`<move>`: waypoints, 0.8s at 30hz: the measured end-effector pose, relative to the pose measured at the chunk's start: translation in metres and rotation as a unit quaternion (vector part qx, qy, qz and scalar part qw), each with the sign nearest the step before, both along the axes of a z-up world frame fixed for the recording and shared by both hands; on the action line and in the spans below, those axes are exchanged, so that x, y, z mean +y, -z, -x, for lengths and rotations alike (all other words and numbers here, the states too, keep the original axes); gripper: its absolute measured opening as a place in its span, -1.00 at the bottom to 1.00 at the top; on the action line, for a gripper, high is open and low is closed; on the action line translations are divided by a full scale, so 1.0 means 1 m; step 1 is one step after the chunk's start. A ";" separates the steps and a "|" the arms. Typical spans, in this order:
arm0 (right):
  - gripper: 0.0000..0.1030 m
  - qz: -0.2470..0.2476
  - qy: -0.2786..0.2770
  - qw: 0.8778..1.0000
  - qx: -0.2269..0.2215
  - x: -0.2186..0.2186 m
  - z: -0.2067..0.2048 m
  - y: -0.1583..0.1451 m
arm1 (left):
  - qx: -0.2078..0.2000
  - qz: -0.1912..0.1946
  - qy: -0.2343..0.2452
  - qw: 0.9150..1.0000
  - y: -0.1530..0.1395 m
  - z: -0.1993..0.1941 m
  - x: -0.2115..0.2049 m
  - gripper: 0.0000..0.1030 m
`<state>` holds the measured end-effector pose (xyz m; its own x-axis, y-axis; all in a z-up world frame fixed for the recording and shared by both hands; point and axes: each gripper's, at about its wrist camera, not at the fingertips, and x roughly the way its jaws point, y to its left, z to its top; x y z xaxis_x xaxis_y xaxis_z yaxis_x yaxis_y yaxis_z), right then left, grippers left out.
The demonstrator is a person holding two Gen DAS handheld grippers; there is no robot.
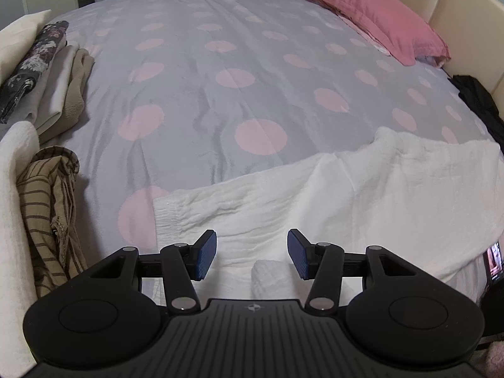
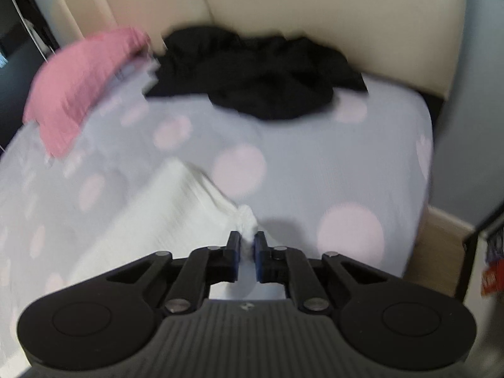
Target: Fold clothes
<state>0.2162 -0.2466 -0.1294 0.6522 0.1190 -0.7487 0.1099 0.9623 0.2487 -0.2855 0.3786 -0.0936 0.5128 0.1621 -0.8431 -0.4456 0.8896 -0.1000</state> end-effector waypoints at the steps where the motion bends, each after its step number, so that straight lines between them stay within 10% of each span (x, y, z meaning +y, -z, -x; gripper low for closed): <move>1: -0.79 0.000 -0.004 1.000 -0.020 0.003 0.000 -0.006 | 0.002 -0.001 0.001 1.000 0.000 0.000 0.000 -0.07; 4: -0.79 0.007 -0.007 0.998 -0.058 0.009 -0.005 -0.019 | 0.003 -0.002 -0.002 1.000 0.000 0.000 0.000 -0.07; 15: -0.75 0.027 0.047 0.995 0.082 -0.025 -0.015 0.035 | 0.016 -0.002 -0.008 1.000 0.007 -0.003 0.003 -0.07; 19: -0.02 0.028 0.070 0.993 0.092 -0.030 -0.012 0.039 | 0.021 -0.003 -0.003 1.000 0.009 -0.006 0.000 -0.07; 24: 0.04 0.001 0.092 0.990 0.107 -0.037 -0.008 0.044 | 0.019 -0.004 -0.003 1.000 0.010 -0.004 0.000 -0.07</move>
